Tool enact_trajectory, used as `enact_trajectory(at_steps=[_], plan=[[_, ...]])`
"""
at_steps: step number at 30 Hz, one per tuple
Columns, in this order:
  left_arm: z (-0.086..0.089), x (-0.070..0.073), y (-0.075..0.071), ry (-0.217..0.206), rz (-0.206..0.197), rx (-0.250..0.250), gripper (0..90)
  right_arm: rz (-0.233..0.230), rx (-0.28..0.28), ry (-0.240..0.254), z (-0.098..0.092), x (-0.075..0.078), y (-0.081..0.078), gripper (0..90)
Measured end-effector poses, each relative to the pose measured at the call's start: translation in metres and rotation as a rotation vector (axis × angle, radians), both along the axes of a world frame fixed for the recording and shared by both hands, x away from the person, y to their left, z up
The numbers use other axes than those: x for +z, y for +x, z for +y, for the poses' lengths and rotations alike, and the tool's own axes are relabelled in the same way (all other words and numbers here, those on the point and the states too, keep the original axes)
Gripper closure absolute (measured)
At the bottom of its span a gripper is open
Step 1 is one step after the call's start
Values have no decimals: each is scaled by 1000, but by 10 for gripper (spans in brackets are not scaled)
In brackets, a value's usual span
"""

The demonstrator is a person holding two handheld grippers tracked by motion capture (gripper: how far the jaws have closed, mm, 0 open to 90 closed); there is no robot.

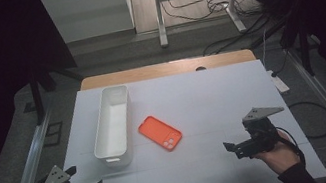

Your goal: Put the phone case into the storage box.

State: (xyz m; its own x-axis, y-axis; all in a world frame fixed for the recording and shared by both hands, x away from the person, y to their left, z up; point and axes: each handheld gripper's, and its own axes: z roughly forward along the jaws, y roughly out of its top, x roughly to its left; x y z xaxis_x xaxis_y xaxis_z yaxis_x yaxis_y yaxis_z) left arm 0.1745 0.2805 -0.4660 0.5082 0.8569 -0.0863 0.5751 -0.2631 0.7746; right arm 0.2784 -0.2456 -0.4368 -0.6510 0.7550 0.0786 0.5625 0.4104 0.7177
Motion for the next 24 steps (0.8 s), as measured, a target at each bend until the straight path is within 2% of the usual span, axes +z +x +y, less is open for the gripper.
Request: enact_trajectory(at_steps=[7, 24], plan=[[0, 0, 0, 1, 1, -3, 0, 9, -1, 6, 6, -1, 5, 0], [-1, 0, 0, 7, 2, -14, 0, 35, 52, -42, 33, -8, 23, 0]])
